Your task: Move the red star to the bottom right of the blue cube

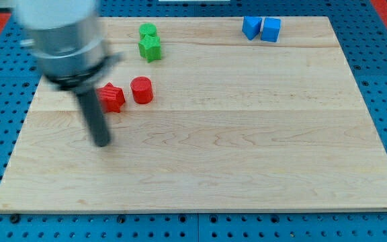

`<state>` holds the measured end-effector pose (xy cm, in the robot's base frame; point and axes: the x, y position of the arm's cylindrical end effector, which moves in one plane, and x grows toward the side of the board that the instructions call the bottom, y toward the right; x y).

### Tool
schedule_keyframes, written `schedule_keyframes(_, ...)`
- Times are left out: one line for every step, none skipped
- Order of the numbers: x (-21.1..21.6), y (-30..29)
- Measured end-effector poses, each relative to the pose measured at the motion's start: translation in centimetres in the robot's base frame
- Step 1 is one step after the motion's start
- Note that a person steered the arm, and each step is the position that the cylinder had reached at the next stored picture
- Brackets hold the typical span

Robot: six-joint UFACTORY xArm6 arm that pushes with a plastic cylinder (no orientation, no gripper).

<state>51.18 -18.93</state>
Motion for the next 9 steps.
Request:
schedule_keyframes(-1.5, -6.1)
schedule_keyframes(-5.8, -1.6)
schedule_keyframes(-9.9, 5.3)
schedule_keyframes(-12.6, 10.9)
schedule_keyframes(-13.1, 12.9)
schedule_keyframes(-15.4, 14.0)
schedule_keyframes(-17.0, 11.5)
schedule_keyframes(-18.7, 15.0)
schedule_keyframes(-18.7, 20.9)
